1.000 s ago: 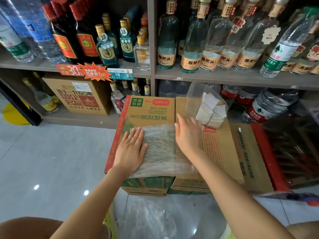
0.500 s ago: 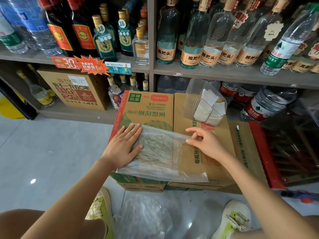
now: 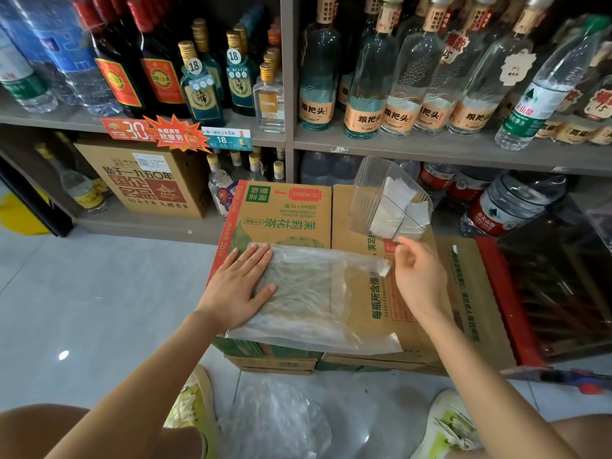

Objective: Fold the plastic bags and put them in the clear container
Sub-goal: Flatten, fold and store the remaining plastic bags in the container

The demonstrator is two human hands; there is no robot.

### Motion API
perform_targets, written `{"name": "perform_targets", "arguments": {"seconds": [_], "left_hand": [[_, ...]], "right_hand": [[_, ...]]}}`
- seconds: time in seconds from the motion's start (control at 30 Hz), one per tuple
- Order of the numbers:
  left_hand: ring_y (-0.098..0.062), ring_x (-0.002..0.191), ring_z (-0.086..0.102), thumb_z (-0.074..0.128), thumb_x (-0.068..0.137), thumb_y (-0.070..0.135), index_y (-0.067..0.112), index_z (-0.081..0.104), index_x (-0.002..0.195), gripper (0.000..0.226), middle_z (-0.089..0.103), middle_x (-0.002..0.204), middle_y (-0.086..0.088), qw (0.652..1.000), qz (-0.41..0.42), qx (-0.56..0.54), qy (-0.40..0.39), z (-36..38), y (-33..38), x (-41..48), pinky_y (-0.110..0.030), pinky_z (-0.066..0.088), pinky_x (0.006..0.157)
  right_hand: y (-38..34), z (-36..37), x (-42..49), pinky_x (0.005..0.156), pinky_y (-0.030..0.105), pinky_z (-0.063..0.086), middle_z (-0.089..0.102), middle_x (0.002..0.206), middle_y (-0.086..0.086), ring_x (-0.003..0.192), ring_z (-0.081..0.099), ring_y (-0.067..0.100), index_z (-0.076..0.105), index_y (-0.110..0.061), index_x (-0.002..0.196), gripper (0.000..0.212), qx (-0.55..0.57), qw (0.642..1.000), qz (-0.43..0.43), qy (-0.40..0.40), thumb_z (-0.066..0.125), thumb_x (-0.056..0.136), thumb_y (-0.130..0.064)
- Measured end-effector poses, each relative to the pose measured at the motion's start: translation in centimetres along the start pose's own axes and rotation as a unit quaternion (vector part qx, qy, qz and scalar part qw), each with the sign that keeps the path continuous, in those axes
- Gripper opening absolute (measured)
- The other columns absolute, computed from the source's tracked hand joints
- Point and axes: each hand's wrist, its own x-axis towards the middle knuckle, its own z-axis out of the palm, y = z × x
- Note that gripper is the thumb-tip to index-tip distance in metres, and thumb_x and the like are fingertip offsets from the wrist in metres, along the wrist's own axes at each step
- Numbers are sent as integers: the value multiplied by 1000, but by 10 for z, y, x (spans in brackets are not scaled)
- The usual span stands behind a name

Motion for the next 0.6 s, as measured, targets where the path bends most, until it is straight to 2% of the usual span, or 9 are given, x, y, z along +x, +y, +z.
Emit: {"name": "perform_targets", "arguments": {"seconds": [0.03, 0.07, 0.13, 0.23, 0.33, 0.4, 0.5, 0.6], "left_hand": [[-8, 146, -12, -8, 83, 69, 21, 1, 154, 86, -5, 158, 8, 1000, -13, 1, 2, 0, 4, 1, -29, -13, 118], [-8, 146, -9, -6, 83, 69, 21, 4, 154, 87, -2, 158, 7, 1000, -24, -4, 9, -1, 8, 1, -30, -11, 119], [-14, 148, 5, 1, 86, 67, 21, 19, 154, 84, 12, 159, 3, 998, -48, -22, 37, -5, 17, 2, -35, -2, 120], [-28, 142, 32, 16, 92, 58, 22, 54, 136, 68, 40, 151, -9, 992, -73, -11, 103, -11, 22, 5, -43, 11, 117], [-34, 138, 36, 26, 96, 49, 26, 68, 117, 53, 45, 146, -15, 989, -68, 14, 130, -11, 22, 8, -47, 10, 117], [-30, 143, 28, 16, 98, 53, 23, 62, 127, 62, 39, 151, -13, 994, -52, 4, 100, -5, 22, 10, -46, 6, 119], [-19, 149, 6, -3, 92, 61, 18, 29, 151, 80, 16, 160, -3, 997, -60, -10, 55, 3, 21, 12, -38, -4, 120], [-14, 148, -10, -14, 86, 61, 21, 4, 154, 81, -3, 160, 3, 997, -72, 12, 32, 6, 20, 12, -36, -12, 119]], "right_hand": [[-5, 1, -4, 82, 24, 47, 59, 128, -3, 105, 56, 9, 57, -18, 130, 34, -35, 998, -48, 2, 42, 99, -23], [-14, 7, -8, 95, 31, 46, 56, 133, -3, 116, 54, 14, 54, -18, 133, 39, -66, 992, -102, -16, 38, 99, -26], [-36, 26, -18, 115, 39, 25, 43, 147, -1, 136, 38, 19, 44, -19, 141, 51, -134, 969, -186, -92, 23, 97, -36], [-70, 65, -33, 118, 42, -5, 8, 158, -1, 147, 5, 18, 17, -22, 151, 61, -232, 920, -257, -185, 3, 96, -45], [-74, 94, -37, 118, 47, -9, -3, 160, 5, 147, -8, 22, 8, -18, 152, 64, -303, 884, -278, -222, 1, 96, -47], [-68, 102, -34, 118, 49, -8, -2, 160, 6, 147, -9, 23, 8, -18, 152, 65, -321, 876, -275, -234, 1, 96, -49], [-55, 98, -28, 117, 51, -9, -4, 160, 2, 147, -8, 21, 3, -25, 152, 69, -328, 876, -268, -229, -3, 92, -58], [-23, 76, -15, 117, 49, -12, -14, 157, 1, 146, -13, 22, -12, -30, 146, 66, -354, 884, -219, -212, -10, 89, -65]]}}
